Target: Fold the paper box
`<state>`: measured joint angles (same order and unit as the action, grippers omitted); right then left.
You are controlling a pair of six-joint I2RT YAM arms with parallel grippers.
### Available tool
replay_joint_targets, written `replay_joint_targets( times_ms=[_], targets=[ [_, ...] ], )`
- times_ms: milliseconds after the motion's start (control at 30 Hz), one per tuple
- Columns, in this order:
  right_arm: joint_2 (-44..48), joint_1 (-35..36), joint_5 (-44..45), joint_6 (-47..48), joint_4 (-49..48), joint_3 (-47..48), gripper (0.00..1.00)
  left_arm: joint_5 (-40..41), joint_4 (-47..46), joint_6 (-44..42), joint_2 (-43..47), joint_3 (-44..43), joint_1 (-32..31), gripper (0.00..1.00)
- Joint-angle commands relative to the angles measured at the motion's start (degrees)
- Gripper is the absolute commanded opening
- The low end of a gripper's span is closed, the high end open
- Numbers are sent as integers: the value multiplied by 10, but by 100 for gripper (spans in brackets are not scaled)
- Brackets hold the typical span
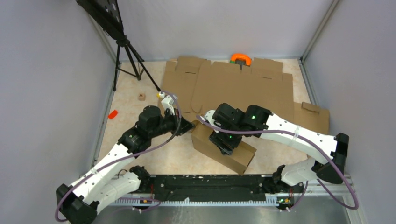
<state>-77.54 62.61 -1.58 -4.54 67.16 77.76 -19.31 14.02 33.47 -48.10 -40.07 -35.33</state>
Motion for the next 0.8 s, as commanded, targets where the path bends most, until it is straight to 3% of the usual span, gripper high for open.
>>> replay_joint_targets(
  times_ms=[0,767],
  targets=[
    [-11,0,82,-19,-3,26,54,23,124,-34,-11,16,-11,0],
    [-19,1,123,-28,-3,32,58,153,215,-98,-42,-21,-121,0]
  ],
)
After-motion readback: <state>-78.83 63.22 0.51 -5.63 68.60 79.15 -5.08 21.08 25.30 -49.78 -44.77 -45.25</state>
